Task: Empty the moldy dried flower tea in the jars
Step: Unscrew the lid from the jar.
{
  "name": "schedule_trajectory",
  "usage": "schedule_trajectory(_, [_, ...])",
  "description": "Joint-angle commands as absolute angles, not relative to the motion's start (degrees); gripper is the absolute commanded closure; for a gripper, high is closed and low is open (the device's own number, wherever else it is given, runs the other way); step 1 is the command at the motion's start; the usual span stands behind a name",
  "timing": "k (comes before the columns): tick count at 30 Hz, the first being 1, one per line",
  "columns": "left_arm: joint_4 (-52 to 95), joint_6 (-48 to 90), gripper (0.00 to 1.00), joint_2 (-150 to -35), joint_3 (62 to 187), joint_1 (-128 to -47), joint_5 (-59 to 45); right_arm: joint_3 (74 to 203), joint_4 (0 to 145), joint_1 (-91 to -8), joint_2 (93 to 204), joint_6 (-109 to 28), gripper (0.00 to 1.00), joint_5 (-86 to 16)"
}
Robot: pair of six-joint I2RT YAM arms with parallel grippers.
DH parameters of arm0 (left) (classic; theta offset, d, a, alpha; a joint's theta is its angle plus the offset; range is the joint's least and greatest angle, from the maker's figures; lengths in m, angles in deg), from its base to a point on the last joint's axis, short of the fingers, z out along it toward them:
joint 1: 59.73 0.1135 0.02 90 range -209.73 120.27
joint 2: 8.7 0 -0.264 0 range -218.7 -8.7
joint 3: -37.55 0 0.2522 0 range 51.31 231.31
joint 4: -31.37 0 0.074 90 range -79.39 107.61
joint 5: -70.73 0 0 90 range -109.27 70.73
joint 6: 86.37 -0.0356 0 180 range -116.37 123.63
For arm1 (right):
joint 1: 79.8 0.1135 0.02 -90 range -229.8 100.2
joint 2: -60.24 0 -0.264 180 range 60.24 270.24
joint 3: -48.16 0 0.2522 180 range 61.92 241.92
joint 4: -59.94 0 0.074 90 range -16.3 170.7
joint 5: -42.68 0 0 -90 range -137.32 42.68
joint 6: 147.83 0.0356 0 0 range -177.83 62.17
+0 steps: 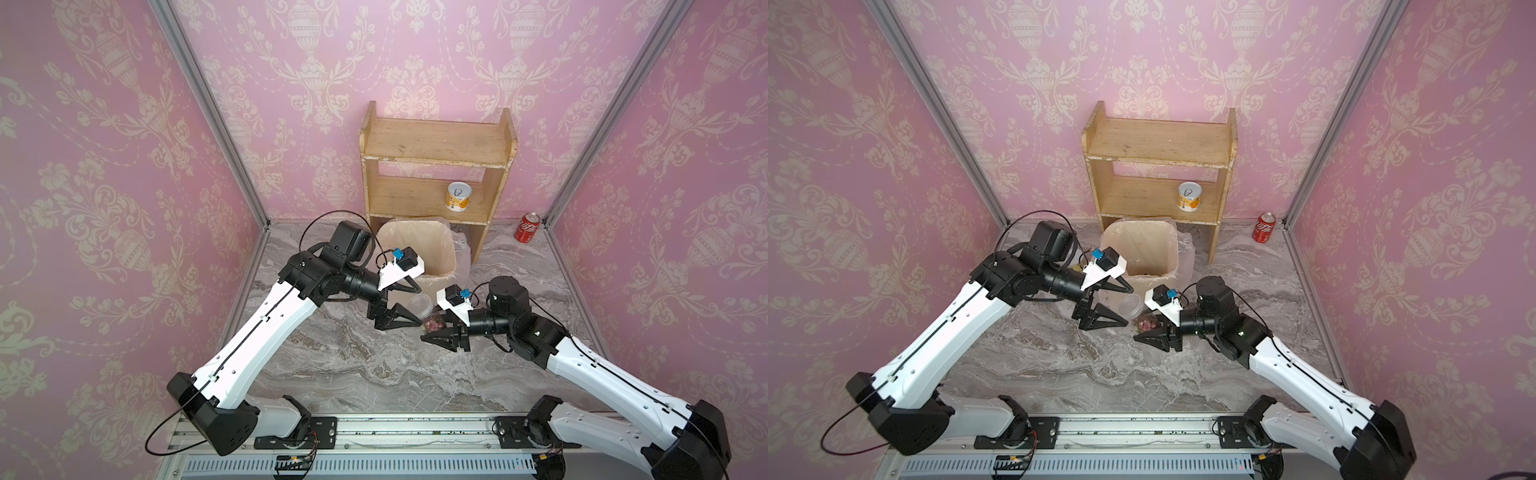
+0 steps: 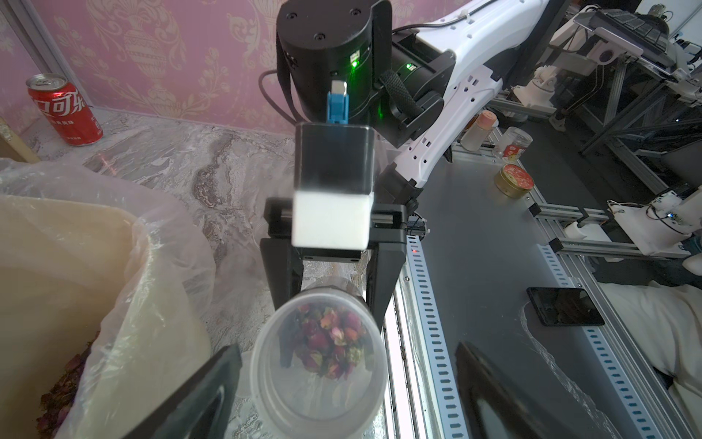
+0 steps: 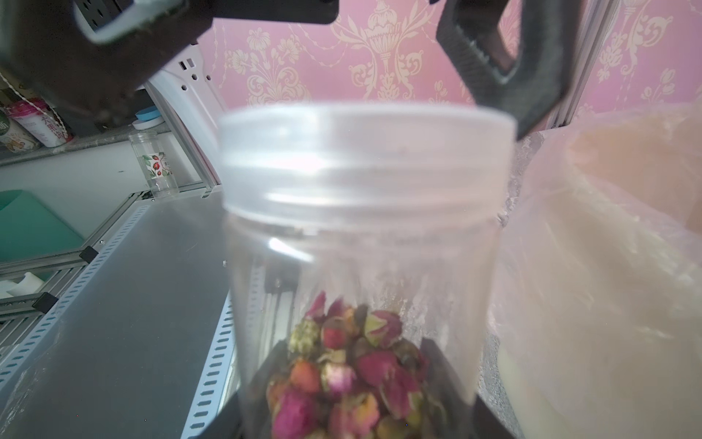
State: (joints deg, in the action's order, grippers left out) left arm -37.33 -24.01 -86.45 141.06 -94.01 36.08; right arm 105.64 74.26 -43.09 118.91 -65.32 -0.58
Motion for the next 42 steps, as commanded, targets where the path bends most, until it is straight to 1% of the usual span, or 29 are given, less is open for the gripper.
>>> schedule_trajectory(1, [-36.89,-25.64,0.06,-86.74,140.77,-93.83,36.24,107.53,74.29,-43.48,118.83,-65.09,0.85,0.52])
schedule_trajectory(6, [-36.71,-25.50,0.02,-87.17,140.49,-93.83,34.58,107.70,74.39,-43.50,118.90,-65.03,0.86,0.43])
schedule_trajectory(16, [-35.26,-24.58,0.03,-87.79,139.23,-93.89,33.77,108.37,74.57,-43.50,119.53,-64.93,0.86,0.63])
schedule_trajectory(18, [-35.55,-24.67,0.04,-88.11,139.33,-93.87,33.80,108.37,74.53,-43.50,119.58,-64.94,0.86,0.58])
schedule_trajectory(22, [-35.35,-24.69,0.15,-88.13,139.17,-93.88,34.24,108.58,74.70,-43.50,119.70,-65.00,0.85,0.45])
schedule_trajectory(24, [-35.13,-24.50,0.25,-88.23,139.19,-93.88,34.34,108.60,74.82,-43.54,119.74,-65.04,0.85,0.53])
schedule_trajectory(25, [-34.87,-24.42,0.33,-88.30,139.09,-93.90,34.22,108.68,74.84,-43.51,119.81,-65.05,0.85,0.41])
schedule_trajectory(26, [-34.57,-24.17,0.39,-88.22,139.04,-93.92,33.87,108.74,74.96,-43.56,119.83,-65.13,0.85,0.40])
schedule_trajectory(31, [-31.69,-19.67,0.45,-88.45,138.58,-93.92,32.43,108.72,75.54,-43.50,119.83,-65.46,0.85,-0.69])
schedule_trajectory(33, [-29.90,-14.82,0.46,-88.88,138.72,-94.00,30.47,108.61,75.83,-43.50,119.73,-65.95,0.85,-2.26])
schedule_trajectory(37, [-27.16,2.14,0.58,-91.29,141.16,-94.77,23.34,108.25,75.56,-43.42,119.31,-66.95,0.85,-8.73])
schedule_trajectory(39, [-26.69,11.38,0.63,-92.47,143.15,-96.30,18.00,107.60,74.19,-43.33,118.83,-67.40,0.86,-12.45])
schedule_trajectory(40, [-26.23,15.63,0.68,-92.83,144.00,-97.45,14.97,107.17,73.57,-43.17,118.56,-67.88,0.85,-14.24])
schedule_trajectory(42, [-26.39,23.96,0.69,-93.22,145.62,-99.23,7.79,106.33,71.96,-42.76,117.90,-68.82,0.86,-18.02])
